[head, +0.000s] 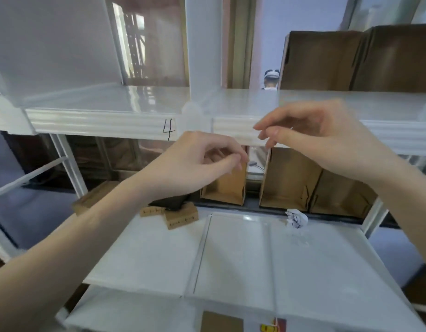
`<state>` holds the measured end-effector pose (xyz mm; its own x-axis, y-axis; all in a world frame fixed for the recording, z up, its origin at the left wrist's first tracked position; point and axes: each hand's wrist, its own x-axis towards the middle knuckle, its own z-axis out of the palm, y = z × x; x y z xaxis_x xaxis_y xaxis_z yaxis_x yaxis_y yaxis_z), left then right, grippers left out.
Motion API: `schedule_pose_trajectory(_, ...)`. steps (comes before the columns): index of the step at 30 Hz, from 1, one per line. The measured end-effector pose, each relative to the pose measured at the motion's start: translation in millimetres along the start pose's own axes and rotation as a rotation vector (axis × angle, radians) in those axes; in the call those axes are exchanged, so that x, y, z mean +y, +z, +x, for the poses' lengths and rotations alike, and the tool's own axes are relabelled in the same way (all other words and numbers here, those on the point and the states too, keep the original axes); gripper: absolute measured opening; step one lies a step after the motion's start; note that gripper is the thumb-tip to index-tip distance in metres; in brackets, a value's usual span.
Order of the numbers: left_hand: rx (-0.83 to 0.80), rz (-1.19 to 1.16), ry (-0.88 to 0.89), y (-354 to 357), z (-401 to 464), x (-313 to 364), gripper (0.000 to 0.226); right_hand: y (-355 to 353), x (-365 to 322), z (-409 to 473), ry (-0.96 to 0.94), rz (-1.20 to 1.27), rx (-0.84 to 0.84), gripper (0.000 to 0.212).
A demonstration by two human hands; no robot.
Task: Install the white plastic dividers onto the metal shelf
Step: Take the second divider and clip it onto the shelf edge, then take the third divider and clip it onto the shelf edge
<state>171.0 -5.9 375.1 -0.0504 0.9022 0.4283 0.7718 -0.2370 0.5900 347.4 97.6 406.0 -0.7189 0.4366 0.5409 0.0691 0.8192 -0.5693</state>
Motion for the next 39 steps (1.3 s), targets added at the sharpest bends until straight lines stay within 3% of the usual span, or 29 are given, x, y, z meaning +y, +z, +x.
schedule_pose_trajectory(7,-0.299,0.07,-0.166,61,-19,-75,0.013,43,57,-40,0.222,0.057,-0.158,0.017)
schedule_pose_trajectory(15,-0.426,0.278,-0.245,124,-69,-188,0.028,131,144,-91,0.513,0.102,-0.264,0.018)
schedule_pose_trajectory(20,-0.524,0.287,-0.299,159,-105,-233,0.048,189,182,-135,0.675,0.123,-0.282,0.034)
schedule_pose_trajectory(26,-0.702,0.386,-0.296,218,-139,-273,0.07,253,228,-192,0.837,0.084,-0.416,0.059)
schedule_pose_trajectory(31,-0.812,0.523,-0.256,273,-154,-306,0.081,288,264,-220,0.844,-0.017,-0.546,0.076)
schedule_pose_trajectory(39,-0.798,0.68,-0.251,314,-154,-335,0.09,311,304,-239,0.8,-0.199,-0.661,0.082)
